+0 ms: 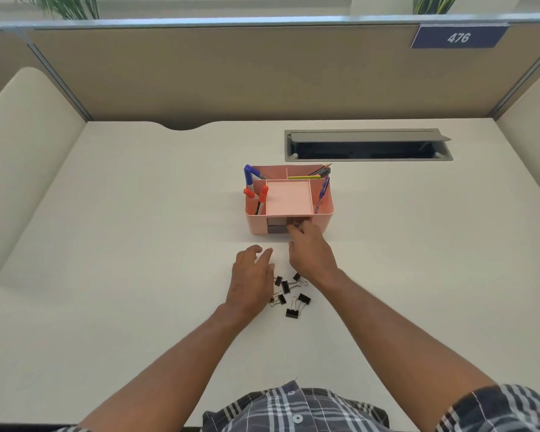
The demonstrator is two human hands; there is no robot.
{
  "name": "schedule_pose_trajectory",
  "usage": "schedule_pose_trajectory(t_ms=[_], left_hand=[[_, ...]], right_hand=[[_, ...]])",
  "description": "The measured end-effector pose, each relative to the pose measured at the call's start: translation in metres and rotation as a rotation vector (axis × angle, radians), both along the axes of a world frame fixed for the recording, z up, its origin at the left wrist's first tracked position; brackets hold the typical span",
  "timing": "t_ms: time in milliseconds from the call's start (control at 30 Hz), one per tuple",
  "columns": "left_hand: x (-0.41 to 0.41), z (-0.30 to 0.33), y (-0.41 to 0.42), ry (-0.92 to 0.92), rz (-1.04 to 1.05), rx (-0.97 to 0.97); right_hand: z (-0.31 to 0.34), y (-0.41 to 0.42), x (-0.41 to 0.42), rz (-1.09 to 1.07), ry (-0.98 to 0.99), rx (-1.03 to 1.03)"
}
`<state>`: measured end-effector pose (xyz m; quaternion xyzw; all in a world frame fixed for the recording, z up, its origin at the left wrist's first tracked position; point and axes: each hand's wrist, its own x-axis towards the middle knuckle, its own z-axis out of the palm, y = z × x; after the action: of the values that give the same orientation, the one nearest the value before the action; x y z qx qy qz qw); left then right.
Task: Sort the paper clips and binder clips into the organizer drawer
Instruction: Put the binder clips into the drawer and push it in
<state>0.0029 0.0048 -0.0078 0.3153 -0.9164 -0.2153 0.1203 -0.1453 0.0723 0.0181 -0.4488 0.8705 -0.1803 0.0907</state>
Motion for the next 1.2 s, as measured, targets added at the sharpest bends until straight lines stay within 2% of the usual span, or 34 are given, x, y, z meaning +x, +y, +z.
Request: schedule_pose_trajectory(t_ms=[333,533,633,700,833,1033,1200], left_hand=[[-0.007,0.004,-0.009,0.039,0.004,0.018],[-0.005,0.002,-0.003,0.050,-0.008,0.076],[0.003,0.001,-0.005,0.077,0.091,0.165],[0.009,-0.001,-0.007,0.050,0.155,0.241],[0.015,-0.008,-0.007,-0.139,0.037,0.232],[0.001,-0.004,-0.005,-0.221,-0.098,0.136],[-0.004,-0.004,-0.007,-0.246,-0.145,0.128]], right_hand=[[-0.014,0.031,0.017,0.004,-0.011,0.045],[-0.015,0.041,0.020,0.005,-0.105,-0.039],[-0.015,0.052,0.007,-0.169,-0.248,-0.151],[-0.020,0.063,0.002,-0.227,-0.280,-0.081],[-0.029,0.072,0.011,-0.117,-0.338,0.125],[-0.026,0.059,0.025,-0.026,-0.198,0.139],[-0.025,0.056,0.024,-0.038,-0.198,0.131]])
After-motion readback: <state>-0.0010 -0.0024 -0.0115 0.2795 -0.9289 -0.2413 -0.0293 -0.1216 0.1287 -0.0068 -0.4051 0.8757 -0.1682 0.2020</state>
